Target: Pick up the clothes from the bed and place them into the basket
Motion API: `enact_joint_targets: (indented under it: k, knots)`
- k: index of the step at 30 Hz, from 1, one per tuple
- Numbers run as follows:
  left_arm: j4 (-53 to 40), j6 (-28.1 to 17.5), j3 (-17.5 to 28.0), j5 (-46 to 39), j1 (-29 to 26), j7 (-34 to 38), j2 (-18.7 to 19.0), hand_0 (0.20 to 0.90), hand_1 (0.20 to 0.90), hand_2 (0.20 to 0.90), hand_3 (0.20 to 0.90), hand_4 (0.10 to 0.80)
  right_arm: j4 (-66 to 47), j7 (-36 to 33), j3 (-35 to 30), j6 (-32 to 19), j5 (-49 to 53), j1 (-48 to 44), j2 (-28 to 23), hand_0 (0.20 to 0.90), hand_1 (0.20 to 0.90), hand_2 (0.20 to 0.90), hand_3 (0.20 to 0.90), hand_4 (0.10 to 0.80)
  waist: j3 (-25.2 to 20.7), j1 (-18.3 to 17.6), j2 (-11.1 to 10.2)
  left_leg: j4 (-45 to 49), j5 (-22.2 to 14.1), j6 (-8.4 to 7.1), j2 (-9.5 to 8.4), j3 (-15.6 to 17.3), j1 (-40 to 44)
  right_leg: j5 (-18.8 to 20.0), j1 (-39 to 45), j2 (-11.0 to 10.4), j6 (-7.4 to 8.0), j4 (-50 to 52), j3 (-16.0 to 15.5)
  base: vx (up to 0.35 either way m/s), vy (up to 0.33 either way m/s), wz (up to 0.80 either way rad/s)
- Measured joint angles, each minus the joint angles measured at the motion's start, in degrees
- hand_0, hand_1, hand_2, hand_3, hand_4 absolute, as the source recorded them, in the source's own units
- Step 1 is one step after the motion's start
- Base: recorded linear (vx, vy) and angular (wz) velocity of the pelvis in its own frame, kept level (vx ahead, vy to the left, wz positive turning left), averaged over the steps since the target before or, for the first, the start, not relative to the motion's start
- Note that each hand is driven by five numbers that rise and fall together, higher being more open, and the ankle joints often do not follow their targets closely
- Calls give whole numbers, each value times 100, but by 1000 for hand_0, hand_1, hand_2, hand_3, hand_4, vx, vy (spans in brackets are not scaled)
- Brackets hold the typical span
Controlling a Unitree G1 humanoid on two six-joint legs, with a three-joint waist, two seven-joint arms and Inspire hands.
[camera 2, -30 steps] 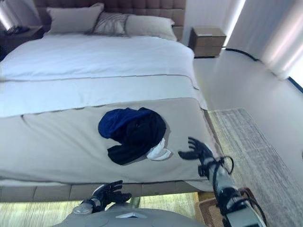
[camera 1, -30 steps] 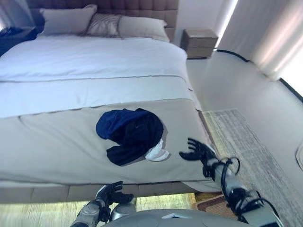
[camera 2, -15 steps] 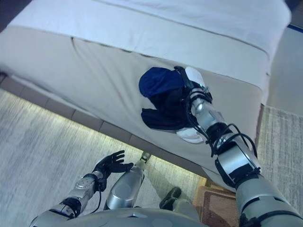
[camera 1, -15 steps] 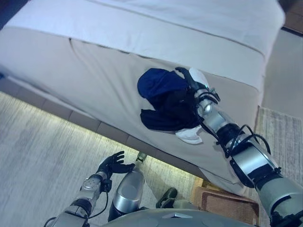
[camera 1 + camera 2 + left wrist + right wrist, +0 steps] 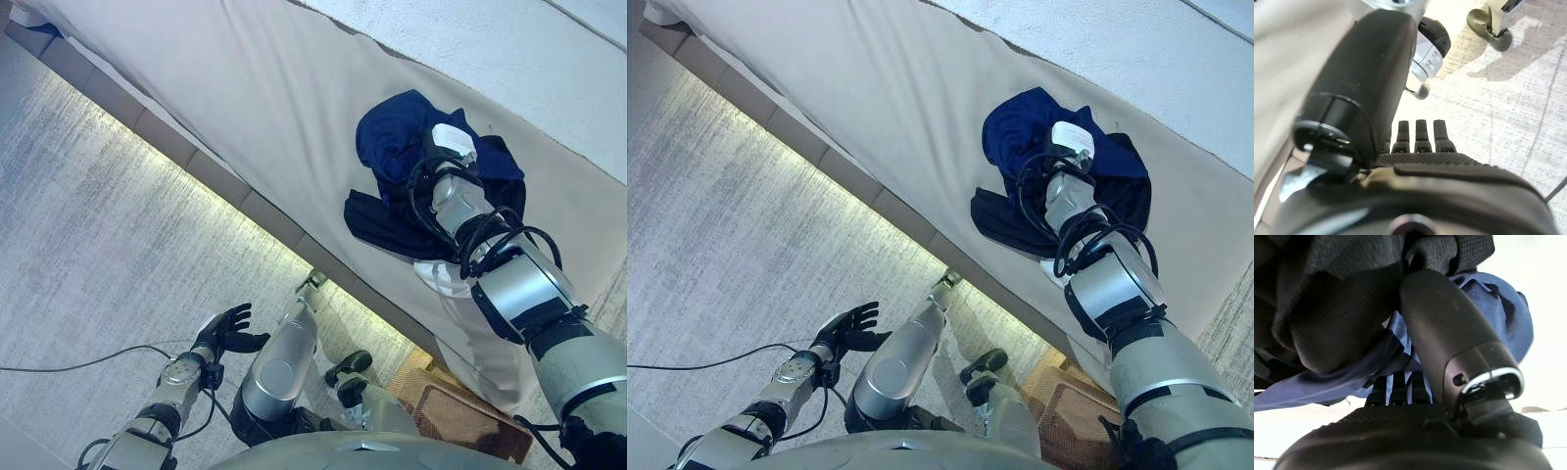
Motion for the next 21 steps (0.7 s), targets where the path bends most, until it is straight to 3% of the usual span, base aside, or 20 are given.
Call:
enact_joint_targets:
  k: [5,10,17,21]
  knots:
    - [-44,-14,-1,-7,12,2,4,900,900,900,900,800,-98,-106,-9,-133,190,-159,-191,300,300,300,200,100,4,-7,-5,-2,8,-6,5,12,-37,-26,10,30,35,-106,-3,5,29,0]
    - [-106,-12,15,-43,56,20,33,900,900,900,900,800,-1102,-652,-75,-209,908,-148,-355,300,300,300,200,100,36,-152,-69,1,26,9,19,92,-43,-23,-2,22,35,-119,44,10,2,-3]
    - [-109,18,272,-15,226,99,32,900,900,900,900,800,-3687,-1353,-1385,-761,2120,284,-413,300,300,300,200,100,88,-339,-176,-54,14,58,35,282,454,-10,379,-32,22,-103,233,76,4,-10]
    - [-109,38,456,75,484,109,41,900,900,900,900,800,-4360,-1408,-1694,-907,2277,439,-442,300,300,300,200,100,41,-513,-252,-128,-92,130,45,423,860,-10,707,-77,22,-119,325,88,-7,-15]
